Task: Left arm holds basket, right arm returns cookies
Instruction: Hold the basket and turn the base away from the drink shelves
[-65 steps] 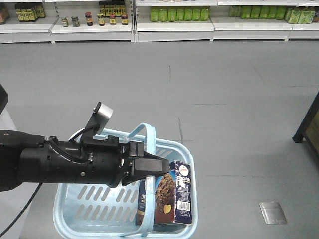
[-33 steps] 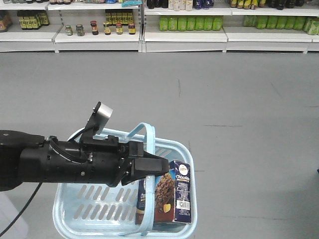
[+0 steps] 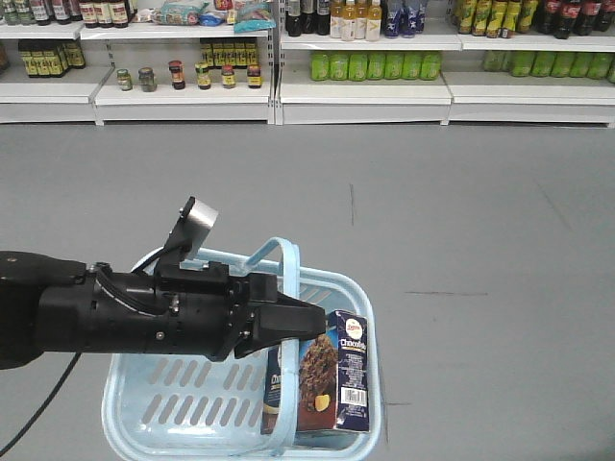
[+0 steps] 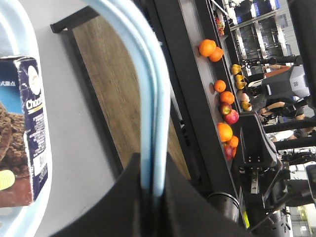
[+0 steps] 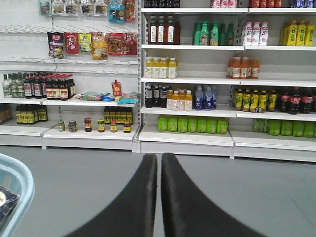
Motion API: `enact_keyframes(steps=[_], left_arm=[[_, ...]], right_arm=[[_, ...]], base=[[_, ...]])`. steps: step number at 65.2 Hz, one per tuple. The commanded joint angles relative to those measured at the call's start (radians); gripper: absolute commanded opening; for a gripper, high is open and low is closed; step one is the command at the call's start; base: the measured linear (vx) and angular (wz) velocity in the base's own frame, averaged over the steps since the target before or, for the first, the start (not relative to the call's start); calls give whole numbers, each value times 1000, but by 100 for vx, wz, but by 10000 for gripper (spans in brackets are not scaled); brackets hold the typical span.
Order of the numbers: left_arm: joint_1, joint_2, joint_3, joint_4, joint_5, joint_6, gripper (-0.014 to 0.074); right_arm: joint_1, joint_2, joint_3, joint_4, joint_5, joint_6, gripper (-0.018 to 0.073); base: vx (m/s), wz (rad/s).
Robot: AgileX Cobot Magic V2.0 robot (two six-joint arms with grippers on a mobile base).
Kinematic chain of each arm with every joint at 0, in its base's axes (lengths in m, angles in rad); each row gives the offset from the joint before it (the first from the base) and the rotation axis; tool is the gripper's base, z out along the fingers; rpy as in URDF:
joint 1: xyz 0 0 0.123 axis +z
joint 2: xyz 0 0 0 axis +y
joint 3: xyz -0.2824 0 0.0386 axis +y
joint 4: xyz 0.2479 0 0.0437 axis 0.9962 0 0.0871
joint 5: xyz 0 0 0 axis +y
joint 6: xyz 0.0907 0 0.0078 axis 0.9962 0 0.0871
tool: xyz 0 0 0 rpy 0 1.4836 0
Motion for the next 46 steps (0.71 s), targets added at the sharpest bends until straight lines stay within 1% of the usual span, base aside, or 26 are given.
enact_keyframes(steps=[1, 28, 46], left_arm=[[-6, -42, -31, -82, 53, 18, -6], [-6, -42, -31, -82, 52, 18, -6], [-6, -42, -31, -82, 47, 18, -6]], right_arm=[[-1, -9, 18, -7, -74, -1, -11], [-1, -9, 18, -7, -74, -1, -11], [-1, -9, 18, -7, -76, -1, -11]], base=[[49, -4], [50, -3], [50, 4]])
